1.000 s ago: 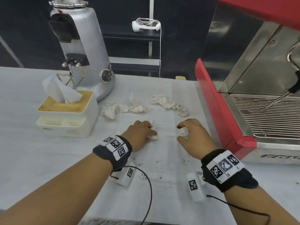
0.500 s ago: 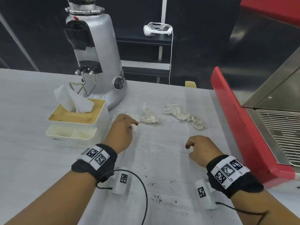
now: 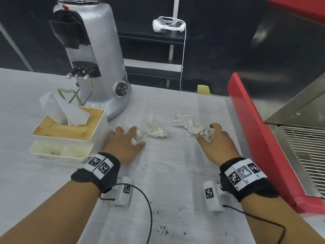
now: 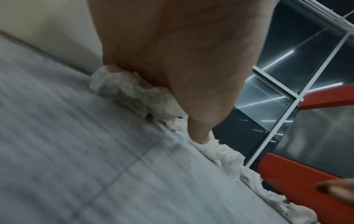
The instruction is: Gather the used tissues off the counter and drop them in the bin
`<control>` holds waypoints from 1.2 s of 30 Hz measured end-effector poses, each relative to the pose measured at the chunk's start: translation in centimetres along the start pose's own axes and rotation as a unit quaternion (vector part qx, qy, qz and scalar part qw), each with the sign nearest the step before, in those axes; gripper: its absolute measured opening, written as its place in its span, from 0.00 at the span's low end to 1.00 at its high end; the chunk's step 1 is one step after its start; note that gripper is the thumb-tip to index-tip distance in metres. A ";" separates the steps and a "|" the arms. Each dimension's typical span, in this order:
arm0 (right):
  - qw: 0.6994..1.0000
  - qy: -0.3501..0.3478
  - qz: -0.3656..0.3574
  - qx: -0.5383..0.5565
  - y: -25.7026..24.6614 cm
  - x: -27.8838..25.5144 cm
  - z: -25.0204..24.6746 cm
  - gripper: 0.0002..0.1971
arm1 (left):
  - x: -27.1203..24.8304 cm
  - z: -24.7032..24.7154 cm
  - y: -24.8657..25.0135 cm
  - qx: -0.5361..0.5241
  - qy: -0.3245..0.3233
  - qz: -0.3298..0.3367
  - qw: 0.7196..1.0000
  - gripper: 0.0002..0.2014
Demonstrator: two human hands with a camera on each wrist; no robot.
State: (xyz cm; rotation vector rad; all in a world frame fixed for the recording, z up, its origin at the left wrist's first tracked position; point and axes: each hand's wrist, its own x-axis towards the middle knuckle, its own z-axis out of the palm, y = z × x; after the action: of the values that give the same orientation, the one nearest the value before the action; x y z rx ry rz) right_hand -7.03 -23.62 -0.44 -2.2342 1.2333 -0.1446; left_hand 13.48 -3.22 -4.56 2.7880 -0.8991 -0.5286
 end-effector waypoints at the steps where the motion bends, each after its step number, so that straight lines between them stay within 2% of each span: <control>1: 0.999 -0.003 0.027 -0.018 0.2 0.6 0.2 0.36 | -0.1 0.0 0.0 0.008 -0.011 -0.002 1.000 0.34; 3: 0.995 -0.024 0.073 -0.061 0.5 1.7 0.5 0.39 | -0.3 -0.1 -0.1 0.009 -0.015 -0.013 1.000 0.34; 5: 0.989 -0.050 0.101 -0.097 0.9 2.5 0.9 0.39 | -0.5 -0.5 -0.1 -0.011 0.009 -0.018 1.000 0.33; 8: 0.985 -0.069 0.105 -0.116 1.2 2.9 1.2 0.29 | -0.6 -1.1 0.0 -0.063 0.110 0.009 0.992 0.35; 9: 0.984 -0.076 0.107 -0.122 1.3 2.8 1.3 0.26 | -0.7 -1.3 0.2 -0.093 0.155 0.027 0.983 0.35; 11: 0.978 -0.096 0.108 -0.150 1.5 2.8 1.3 0.22 | -0.6 -1.6 0.7 -0.160 0.206 0.055 0.964 0.32; 13: 0.976 -0.096 0.098 -0.169 1.7 2.7 1.3 0.17 | -0.5 -1.8 1.4 -0.191 0.225 0.082 0.952 0.27; 15: 0.986 -0.061 0.073 -0.133 1.9 2.5 1.0 0.12 | 0.1 -1.7 1.9 -0.192 0.232 0.117 0.946 0.23; 18: 0.996 -0.028 0.053 -0.063 2.0 2.0 0.2 0.03 | 1.0 -1.2 2.8 -0.227 0.203 0.155 0.940 0.15; 22: 1.000 -0.021 0.004 0.003 2.0 1.0 -0.5 0.15 | 2.3 -0.2 3.8 -0.192 0.130 0.223 0.947 0.38; 25: 0.998 -0.009 -0.026 0.064 1.3 0.8 -0.9 0.24 | 3.5 0.3 4.3 -0.123 0.083 0.245 0.958 0.45; 30: 0.996 -0.024 -0.036 0.072 -0.8 1.2 -0.8 0.40 | 4.6 0.9 5.0 -0.063 -0.018 0.216 0.974 0.36; 34: 0.996 -0.065 -0.063 -0.017 -2.3 3.1 0.1 0.51 | 4.8 1.2 4.8 -0.065 -0.019 0.201 0.977 0.19; 36: 0.991 -0.094 -0.074 -0.060 -2.8 4.4 0.7 0.54 | 4.6 1.1 4.6 -0.066 -0.014 0.195 0.978 0.17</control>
State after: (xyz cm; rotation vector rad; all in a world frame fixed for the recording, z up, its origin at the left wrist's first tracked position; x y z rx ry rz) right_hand -2.22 -25.68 -0.25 -2.3823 1.0002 0.0840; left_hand 14.11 -9.68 -5.64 2.4030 -1.3227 -0.5387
